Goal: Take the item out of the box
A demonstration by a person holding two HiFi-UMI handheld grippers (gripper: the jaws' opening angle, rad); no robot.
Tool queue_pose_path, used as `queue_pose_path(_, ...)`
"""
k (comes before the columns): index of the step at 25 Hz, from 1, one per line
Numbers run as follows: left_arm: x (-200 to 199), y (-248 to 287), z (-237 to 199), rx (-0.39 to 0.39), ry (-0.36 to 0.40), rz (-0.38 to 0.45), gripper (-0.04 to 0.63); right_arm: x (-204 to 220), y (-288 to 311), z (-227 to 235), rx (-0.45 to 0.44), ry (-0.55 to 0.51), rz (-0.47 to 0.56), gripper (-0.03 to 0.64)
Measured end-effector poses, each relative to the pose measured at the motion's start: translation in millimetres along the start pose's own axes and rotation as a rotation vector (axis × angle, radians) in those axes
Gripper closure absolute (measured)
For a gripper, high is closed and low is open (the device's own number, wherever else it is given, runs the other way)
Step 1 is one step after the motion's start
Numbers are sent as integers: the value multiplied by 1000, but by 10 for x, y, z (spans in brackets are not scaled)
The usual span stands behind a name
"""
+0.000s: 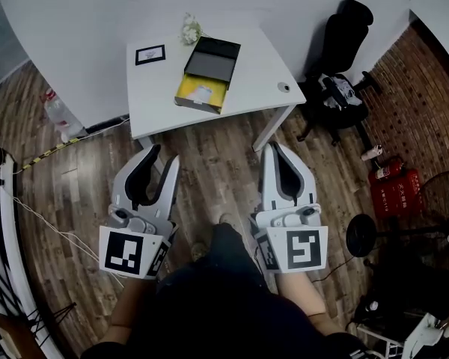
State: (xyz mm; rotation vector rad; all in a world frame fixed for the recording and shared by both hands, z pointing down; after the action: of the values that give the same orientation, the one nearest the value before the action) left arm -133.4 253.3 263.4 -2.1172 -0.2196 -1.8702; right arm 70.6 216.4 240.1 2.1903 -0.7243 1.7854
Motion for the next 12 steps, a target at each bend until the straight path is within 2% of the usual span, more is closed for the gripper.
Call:
queue_pose_path(6, 27, 331, -118, 8, 8, 9, 465, 47, 297, 150, -1, -12, 25, 606)
queue_pose_path(12, 63, 841, -296, -20, 21, 28, 465, 169, 842, 419, -31, -5, 59, 606)
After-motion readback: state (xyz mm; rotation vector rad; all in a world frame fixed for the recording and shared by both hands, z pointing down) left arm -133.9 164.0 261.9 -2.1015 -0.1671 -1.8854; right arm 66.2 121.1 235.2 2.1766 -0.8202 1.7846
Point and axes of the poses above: the fingertips, and each gripper's own axes: y forward along the fingers, z to its right, x out of its underside, the point moved 6 cm from there along -y, backward along the fingers, and after that the axes turned 7 degrees about -y, right-handed, at the moved point
